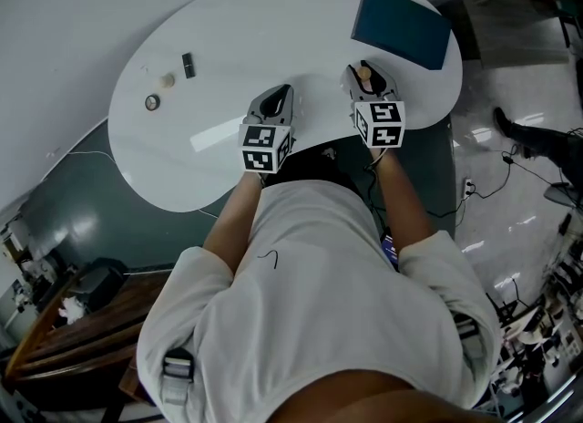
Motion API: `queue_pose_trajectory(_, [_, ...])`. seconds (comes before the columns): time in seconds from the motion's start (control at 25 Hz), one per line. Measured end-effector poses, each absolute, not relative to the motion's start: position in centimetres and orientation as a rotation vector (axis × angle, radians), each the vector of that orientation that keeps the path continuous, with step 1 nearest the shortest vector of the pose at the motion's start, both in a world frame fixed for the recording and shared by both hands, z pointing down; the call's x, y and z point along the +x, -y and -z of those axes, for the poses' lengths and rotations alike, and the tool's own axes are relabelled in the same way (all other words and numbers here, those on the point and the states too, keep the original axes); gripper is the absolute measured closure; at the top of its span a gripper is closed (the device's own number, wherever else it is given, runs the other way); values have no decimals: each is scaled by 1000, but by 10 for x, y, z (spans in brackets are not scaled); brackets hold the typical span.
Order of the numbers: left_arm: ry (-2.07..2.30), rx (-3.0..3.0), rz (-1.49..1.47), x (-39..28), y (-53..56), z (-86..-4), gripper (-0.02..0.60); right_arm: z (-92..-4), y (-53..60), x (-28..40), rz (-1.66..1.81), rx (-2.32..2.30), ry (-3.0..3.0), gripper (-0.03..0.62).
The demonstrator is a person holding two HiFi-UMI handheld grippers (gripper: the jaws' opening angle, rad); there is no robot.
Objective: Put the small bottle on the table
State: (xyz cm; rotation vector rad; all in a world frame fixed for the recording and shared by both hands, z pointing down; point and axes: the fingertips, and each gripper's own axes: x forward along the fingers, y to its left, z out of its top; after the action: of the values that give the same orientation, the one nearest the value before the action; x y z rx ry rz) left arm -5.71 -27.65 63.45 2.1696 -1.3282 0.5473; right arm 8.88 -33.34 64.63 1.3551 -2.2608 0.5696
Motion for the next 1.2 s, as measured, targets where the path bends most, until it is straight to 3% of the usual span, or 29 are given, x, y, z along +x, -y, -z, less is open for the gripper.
queue_pose_trajectory(1.2, [1298, 2184, -565, -46, 267, -635, 569, -666, 330, 85, -609, 1353, 2197, 456])
